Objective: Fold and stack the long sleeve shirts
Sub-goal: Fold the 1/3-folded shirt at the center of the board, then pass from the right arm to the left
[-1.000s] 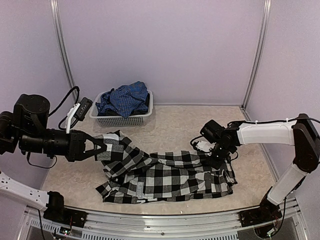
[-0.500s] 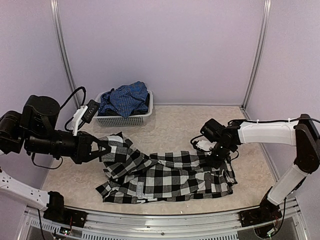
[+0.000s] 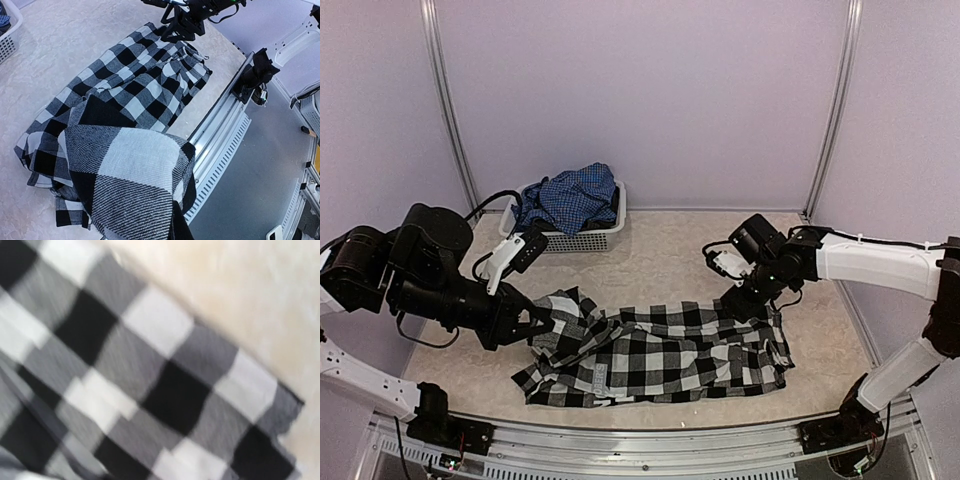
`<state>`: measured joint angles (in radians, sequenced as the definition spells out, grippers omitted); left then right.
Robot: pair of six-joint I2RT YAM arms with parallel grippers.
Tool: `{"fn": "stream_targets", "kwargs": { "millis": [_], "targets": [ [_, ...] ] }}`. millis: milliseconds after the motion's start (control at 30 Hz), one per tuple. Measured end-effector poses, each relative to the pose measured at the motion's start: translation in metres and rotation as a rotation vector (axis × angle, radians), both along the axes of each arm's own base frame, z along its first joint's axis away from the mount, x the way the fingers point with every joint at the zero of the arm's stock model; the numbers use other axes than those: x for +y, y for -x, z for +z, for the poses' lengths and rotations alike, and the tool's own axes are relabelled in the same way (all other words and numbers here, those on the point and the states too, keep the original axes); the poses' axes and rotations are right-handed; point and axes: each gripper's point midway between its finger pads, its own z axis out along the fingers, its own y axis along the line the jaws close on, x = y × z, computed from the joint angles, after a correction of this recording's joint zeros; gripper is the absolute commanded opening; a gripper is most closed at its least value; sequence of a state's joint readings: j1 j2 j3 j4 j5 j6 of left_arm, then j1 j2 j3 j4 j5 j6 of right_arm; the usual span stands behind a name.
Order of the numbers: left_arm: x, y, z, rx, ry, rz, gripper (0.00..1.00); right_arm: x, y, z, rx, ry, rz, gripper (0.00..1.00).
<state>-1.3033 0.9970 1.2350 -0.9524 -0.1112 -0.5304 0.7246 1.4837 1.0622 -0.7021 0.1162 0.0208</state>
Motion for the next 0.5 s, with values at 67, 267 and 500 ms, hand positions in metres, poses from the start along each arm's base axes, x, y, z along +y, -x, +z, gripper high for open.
{"fn": "stream_targets", "kwargs": {
  "millis": [67,267,500],
  "targets": [
    [-0.001,0.001,0.0,-0.011,-0.007,-0.02,0.0,0.008,-0.005,0.004,-0.016,-0.042,-0.002,0.6],
    [-0.007,0.005,-0.008,-0.024,-0.043,-0.086,0.0,0.008,-0.021,-0.025,0.038,-0.079,-0.07,0.58],
    [-0.032,0.006,-0.006,-0.038,-0.017,-0.148,0.0,-0.005,-0.019,-0.063,0.118,-0.051,-0.138,0.59]
  ]
}}
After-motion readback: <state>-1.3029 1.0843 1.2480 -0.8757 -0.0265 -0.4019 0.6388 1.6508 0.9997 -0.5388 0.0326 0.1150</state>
